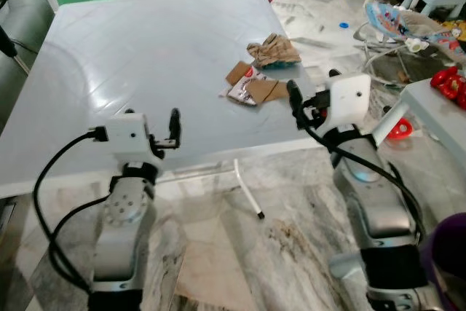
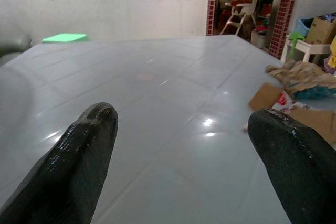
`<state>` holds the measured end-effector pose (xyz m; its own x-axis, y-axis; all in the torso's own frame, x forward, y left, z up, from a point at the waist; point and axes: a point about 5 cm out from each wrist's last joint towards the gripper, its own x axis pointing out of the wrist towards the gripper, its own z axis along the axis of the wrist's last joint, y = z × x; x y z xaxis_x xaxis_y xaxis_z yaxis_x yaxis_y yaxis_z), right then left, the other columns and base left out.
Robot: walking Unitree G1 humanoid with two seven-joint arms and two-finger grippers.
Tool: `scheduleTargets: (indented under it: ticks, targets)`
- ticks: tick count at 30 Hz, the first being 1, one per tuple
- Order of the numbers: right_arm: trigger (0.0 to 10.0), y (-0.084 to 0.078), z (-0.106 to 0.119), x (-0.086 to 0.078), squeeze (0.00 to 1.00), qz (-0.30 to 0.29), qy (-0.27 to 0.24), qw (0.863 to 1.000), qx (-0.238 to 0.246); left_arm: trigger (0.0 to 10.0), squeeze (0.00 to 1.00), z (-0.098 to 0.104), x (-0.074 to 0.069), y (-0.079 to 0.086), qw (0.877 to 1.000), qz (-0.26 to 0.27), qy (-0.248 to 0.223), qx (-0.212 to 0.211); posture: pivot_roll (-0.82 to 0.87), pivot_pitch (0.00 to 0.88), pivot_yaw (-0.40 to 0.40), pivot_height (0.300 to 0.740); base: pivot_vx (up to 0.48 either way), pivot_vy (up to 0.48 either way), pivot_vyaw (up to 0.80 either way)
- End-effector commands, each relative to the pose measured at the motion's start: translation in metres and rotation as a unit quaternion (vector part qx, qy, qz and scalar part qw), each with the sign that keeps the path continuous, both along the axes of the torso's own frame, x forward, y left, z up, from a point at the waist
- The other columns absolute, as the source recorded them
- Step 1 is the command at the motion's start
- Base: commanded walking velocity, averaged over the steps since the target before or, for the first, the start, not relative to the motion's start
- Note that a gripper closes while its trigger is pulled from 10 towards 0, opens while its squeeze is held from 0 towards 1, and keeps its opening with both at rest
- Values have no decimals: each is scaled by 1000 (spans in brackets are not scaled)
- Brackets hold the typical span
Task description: Picking trash to rubbish bin
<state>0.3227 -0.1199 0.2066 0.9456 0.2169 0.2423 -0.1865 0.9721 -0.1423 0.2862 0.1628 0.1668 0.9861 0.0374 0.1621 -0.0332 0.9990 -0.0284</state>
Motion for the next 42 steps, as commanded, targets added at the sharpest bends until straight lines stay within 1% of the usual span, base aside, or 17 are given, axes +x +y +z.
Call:
scheduleTargets:
  ticks: [1, 14, 27, 33, 42]
  targets:
    - [10000, -8, 3, -1, 0, -9, -6, 1000, -2, 10000, 0, -1, 0, -8, 1000, -12, 3, -5, -54, 109, 11, 740, 0, 0, 0]
    - [10000, -8, 4, -1, 0, -7, -7, 1000, -4, 10000, 0, 0, 0, -9, 1000, -7, 0, 1, -56, 100, 9, 740, 0, 0, 0]
    - [10000, -7, 5, -1, 0, -8, -7, 1000, -3, 10000, 0, -2, 0, -7, 1000, 3, 6, -4, -56, 107, 8, 740, 0, -375, 0]
    - [10000, -7, 4, -1, 0, -8, -6, 1000, -2, 10000, 0, -1, -1, -4, 1000, 8, 2, -17, -54, 109, 7, 740, 0, 0, 0]
    - [10000, -8, 4, -2, 0, -9, -7, 1000, -3, 10000, 0, -1, -1, -5, 1000, 15, 0, -19, -62, 110, 7, 740, 0, 0, 0]
